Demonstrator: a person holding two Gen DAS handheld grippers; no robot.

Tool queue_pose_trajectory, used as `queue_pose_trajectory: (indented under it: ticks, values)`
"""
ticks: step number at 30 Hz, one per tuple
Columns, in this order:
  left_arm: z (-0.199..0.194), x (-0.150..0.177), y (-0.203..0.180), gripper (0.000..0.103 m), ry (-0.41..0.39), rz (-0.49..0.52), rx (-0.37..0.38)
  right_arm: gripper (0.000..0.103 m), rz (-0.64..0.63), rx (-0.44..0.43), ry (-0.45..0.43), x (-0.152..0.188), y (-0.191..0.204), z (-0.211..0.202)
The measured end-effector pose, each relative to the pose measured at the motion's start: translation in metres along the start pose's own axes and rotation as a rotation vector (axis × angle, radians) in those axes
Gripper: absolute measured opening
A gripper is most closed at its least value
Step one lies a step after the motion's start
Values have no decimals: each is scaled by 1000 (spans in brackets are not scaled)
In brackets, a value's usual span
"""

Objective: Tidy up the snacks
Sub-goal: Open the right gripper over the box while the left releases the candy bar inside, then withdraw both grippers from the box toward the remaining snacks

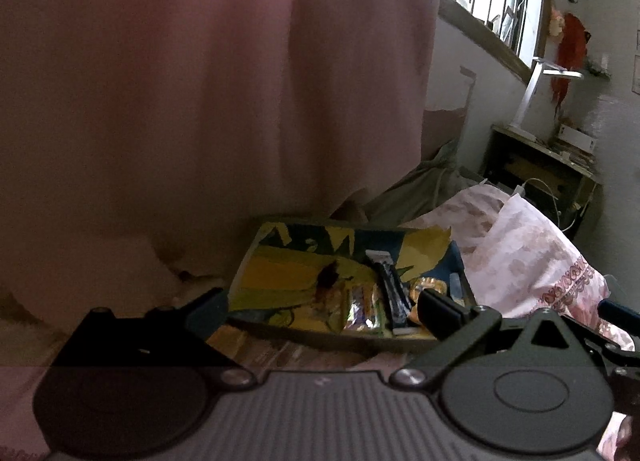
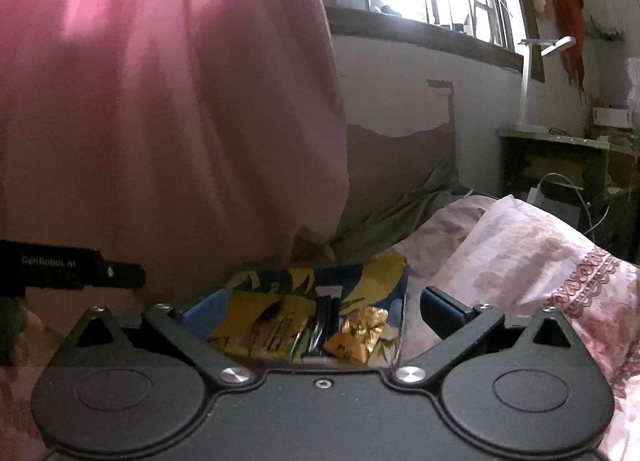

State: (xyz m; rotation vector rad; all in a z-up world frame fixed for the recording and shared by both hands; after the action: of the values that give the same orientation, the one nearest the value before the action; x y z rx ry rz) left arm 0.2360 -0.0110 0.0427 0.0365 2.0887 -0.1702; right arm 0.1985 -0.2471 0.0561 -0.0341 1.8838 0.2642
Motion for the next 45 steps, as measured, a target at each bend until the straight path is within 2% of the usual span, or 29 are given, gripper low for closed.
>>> queue_pose_trajectory:
  ticks: [12, 21, 31, 36, 45]
  values:
    - [-34, 55, 34, 103, 54, 50, -51, 102, -31, -20, 45, 30, 24, -39]
    - [-33, 88, 37, 103, 107, 94, -44, 102, -102, -58, 121, 58, 46, -46]
    - [-16, 126, 32, 103, 189, 136, -13, 102, -127, -82, 229, 84, 55, -33]
    - [-7, 133, 30, 103, 219, 161, -7, 102, -144, -75, 281, 96, 56, -23]
    - [12, 135, 35, 103, 256, 131, -2, 102, -130, -68, 366, 114, 55, 0]
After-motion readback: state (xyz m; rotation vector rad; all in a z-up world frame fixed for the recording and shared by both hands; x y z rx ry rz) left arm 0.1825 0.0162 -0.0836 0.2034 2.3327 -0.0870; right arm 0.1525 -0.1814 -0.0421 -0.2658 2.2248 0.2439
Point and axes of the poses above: each gripper's, at about its wrist camera, not at the fingertips, and z roughly the way its jaws point, y to its left, x to its underside, the point moved 7 cm from there along z, roughly the way its jaws point, and after that the axes turned 6 degrees about z, right-handed, at the moved point
